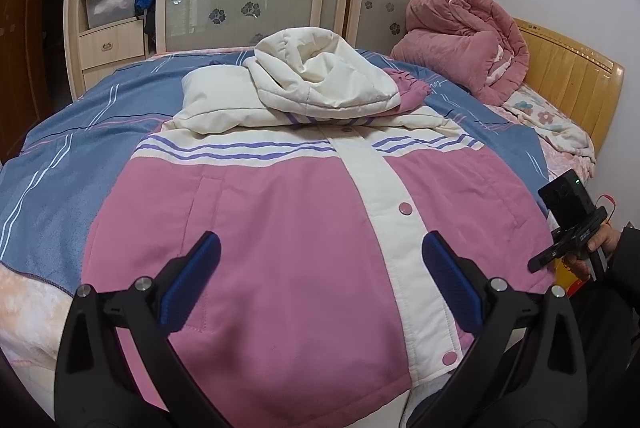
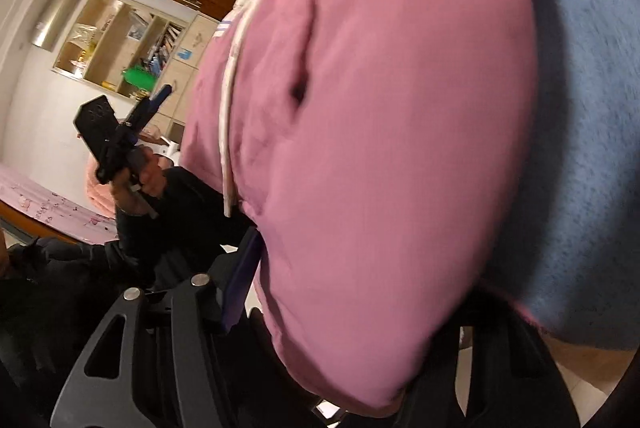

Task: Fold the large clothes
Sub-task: 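Grasp the pink jacket hem with the right gripper and lift it toward the hood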

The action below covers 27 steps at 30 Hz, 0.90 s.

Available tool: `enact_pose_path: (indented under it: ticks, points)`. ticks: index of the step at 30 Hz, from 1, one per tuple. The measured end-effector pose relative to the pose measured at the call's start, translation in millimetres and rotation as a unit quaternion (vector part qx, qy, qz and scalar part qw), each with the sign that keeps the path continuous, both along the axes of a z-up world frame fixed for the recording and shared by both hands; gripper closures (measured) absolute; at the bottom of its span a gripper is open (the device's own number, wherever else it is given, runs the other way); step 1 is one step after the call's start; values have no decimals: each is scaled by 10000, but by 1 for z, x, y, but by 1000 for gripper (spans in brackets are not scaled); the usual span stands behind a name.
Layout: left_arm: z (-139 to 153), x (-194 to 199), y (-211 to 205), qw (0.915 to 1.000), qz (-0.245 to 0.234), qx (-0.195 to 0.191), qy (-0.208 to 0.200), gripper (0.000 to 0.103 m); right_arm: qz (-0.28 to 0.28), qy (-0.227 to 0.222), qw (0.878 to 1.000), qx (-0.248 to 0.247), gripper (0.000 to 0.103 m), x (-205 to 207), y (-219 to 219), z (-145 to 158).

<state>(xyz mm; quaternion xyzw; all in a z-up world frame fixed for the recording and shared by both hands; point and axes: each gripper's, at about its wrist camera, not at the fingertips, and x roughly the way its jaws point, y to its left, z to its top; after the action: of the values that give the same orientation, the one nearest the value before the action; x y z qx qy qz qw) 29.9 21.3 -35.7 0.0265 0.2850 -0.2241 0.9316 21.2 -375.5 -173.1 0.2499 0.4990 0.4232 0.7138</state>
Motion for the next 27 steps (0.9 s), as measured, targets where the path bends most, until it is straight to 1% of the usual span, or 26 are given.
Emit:
enact_pose_path:
  ticks: [1, 2, 3, 4, 5, 6, 7, 9, 12, 13, 15, 16, 18, 20, 21, 23, 25, 27]
  points:
    - [1, 0, 1, 10000, 10, -10, -14, 2, -36, -111, 9999, 79, 66, -2, -2, 7]
    - [2, -1, 2, 10000, 32, -24, -33, 2, -44, -205, 9997, 141, 72, -4, -3, 12]
    - [3, 0, 3, 10000, 44, -45, -38, 2, -73, -384, 9990, 232, 83, -7, -4, 22]
    - [3, 0, 5, 10000, 53, -71, -36, 2, -120, -538, 9980, 316, 89, -11, -5, 30]
    - [3, 0, 6, 9999, 58, -90, -40, 2, -153, -672, 9968, 405, 91, -13, -5, 39]
    - [4, 0, 7, 9999, 63, -108, -52, 2, -228, -912, 9945, 469, 92, -17, -4, 52]
    - [5, -1, 8, 9998, 67, -144, -80, 2, -282, -1024, 9930, 511, 92, -19, -3, 59]
    - [9, -2, 10, 9996, 57, -239, -144, 2, -441, -1209, 9896, 636, 93, -20, 3, 72]
    - [18, -7, 16, 9983, -2, -491, -313, 2, -722, -1382, 9830, 971, 93, -16, 7, 90]
    - [20, -9, 18, 9977, -14, -562, -374, 2, -822, -1347, 9801, 1203, 93, -11, 9, 96]
    - [28, -15, 23, 9953, -52, -774, -572, 2, -990, -1404, 9747, 1429, 93, -3, 14, 110]
    - [31, -16, 25, 9942, -75, -859, -650, 2, -1089, -1300, 9722, 1616, 93, 5, 16, 117]
    - [37, -22, 31, 9910, -87, -1056, -818, 2, -1282, -1122, 9685, 1815, 93, 23, 23, 130]
    - [42, -24, 36, 9883, -108, -1224, -906, 2, -1555, -676, 9651, 1994, 93, 50, 33, 147]
    - [44, -26, 38, 9869, -114, -1292, -956, 2, -1695, -555, 9629, 2024, 93, 59, 34, 155]
    - [48, -27, 43, 9848, -102, -1396, -1027, 2, -2030, -384, 9557, 2097, 94, 80, 33, 172]
    - [50, -27, 48, 9831, -90, -1508, -1033, 2, -2408, -400, 9444, 2204, 94, 105, 26, 188]
    - [51, -27, 53, 9804, -79, -1664, -1055, 2, -2721, -238, 9317, 2395, 94, 130, 19, 188]
